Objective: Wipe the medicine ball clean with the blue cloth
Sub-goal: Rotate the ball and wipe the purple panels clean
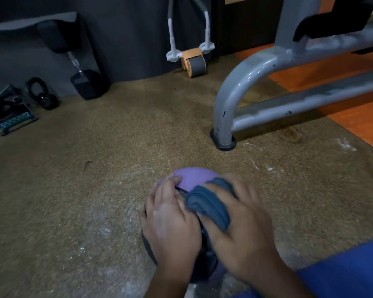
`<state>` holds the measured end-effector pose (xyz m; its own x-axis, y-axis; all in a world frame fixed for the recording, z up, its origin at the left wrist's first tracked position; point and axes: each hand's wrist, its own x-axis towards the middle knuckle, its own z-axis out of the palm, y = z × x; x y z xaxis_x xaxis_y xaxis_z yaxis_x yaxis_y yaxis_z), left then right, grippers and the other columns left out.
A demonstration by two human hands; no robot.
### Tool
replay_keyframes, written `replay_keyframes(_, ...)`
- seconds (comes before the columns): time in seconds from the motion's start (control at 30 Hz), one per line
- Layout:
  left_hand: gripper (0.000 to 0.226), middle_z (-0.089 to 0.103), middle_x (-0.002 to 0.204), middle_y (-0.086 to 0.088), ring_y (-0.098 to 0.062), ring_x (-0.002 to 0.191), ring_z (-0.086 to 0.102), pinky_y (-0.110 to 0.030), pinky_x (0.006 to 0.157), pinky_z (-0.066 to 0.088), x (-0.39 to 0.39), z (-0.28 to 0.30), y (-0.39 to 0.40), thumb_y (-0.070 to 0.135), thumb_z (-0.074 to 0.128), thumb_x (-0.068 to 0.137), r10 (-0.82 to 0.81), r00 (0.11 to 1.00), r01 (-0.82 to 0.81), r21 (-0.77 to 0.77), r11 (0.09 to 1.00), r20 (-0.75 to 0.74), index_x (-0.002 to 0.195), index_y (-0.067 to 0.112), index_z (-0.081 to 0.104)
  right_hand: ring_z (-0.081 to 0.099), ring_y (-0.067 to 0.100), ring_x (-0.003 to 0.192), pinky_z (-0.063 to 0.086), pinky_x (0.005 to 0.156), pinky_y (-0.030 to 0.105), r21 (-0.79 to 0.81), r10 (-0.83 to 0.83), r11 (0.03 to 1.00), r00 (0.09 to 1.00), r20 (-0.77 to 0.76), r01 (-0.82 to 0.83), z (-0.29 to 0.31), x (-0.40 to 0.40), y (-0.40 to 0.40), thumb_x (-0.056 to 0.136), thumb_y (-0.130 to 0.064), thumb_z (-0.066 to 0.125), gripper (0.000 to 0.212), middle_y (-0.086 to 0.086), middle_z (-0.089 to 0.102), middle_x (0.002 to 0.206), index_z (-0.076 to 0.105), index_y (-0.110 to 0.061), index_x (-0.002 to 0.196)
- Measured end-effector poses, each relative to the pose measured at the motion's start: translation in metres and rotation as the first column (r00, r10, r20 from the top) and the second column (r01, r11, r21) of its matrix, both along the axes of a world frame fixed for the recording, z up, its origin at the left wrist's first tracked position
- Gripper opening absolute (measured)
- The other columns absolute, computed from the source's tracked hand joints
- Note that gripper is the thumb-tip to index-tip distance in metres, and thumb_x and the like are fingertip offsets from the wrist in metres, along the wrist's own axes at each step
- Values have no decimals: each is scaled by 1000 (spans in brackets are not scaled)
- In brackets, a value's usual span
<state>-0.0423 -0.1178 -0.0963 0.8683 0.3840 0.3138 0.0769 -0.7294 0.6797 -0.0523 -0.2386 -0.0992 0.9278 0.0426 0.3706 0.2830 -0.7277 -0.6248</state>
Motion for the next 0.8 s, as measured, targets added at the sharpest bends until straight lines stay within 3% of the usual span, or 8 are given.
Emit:
replay_keyframes(0.13, 34, 66, 106, 2, -29, 103, 57, -61, 102, 33, 0, 3, 12, 36, 32, 89, 31, 990, 12, 295, 955, -140, 103, 25, 61, 54, 15, 107, 47, 89, 35, 88, 10, 996, 984, -175, 6, 7, 41, -4, 77, -60, 43, 50, -20, 51, 120, 64, -34, 114)
replay_keyframes(0.2, 40, 62, 123, 0, -27, 121, 51, -61, 108, 28, 6, 5, 18, 38, 31, 92, -61, 984, 122, 377, 918, -169, 117, 25, 59, 56, 16, 104, 47, 88, 37, 94, 2, 995, 981, -192, 16, 4, 50, -6, 80, -57, 47, 44, -19, 52, 117, 65, -32, 111)
replay_keyframes(0.3, 60, 40, 154, 10, -14, 145, 28, -47, 119, 21, 14, 3, 21, 45, 17, 93, -275, 941, 327, 322, 888, -197, 147, 31, 42, 54, 13, 104, 46, 88, 37, 72, 32, 997, 987, -158, -20, 2, 52, -4, 83, -52, 51, 36, -19, 53, 115, 65, -32, 110)
replay_keyframes(0.43, 63, 48, 147, 14, -10, 142, 34, -43, 117, 27, 15, -2, 23, 47, 15, 93, -278, 948, 310, 254, 916, -152, 141, 30, 52, 57, 12, 101, 46, 88, 36, 147, 2, 989, 976, -216, 31, -1, 61, -8, 87, -47, 60, 27, -18, 56, 111, 68, -29, 105)
replay_keyframes(0.57, 58, 55, 141, 13, -12, 138, 41, -46, 113, 33, 14, -3, 18, 42, 22, 93, -255, 960, 277, 245, 929, -118, 135, 28, 59, 59, 16, 102, 48, 92, 43, 290, -43, 946, 945, -323, 142, -6, 64, -16, 83, -51, 56, 32, -12, 61, 108, 68, -30, 104)
replay_keyframes(0.63, 57, 55, 141, 14, -10, 138, 40, -45, 113, 33, 13, -4, 17, 42, 23, 93, -254, 961, 274, 243, 930, -114, 134, 29, 60, 57, 16, 106, 48, 91, 41, 230, -74, 962, 954, -290, 144, -6, 49, -17, 84, -52, 54, 34, -15, 57, 112, 66, -33, 109)
replay_keyframes(0.7, 58, 55, 140, 15, -9, 138, 40, -44, 113, 33, 12, -4, 21, 42, 23, 92, -267, 958, 283, 218, 934, -102, 134, 29, 61, 55, 18, 110, 49, 90, 40, 70, -78, 993, 984, -158, 90, -4, 22, -11, 81, -55, 49, 45, -14, 54, 122, 63, -35, 118)
replay_keyframes(0.8, 56, 57, 139, 13, -10, 135, 44, -45, 111, 36, 10, -7, 32, 44, 24, 94, -278, 958, 285, 166, 944, -65, 132, 28, 62, 53, 21, 112, 49, 87, 38, -13, 48, 999, 999, 21, -48, -3, -13, 4, 79, -51, 54, 50, -8, 53, 134, 59, -35, 126)
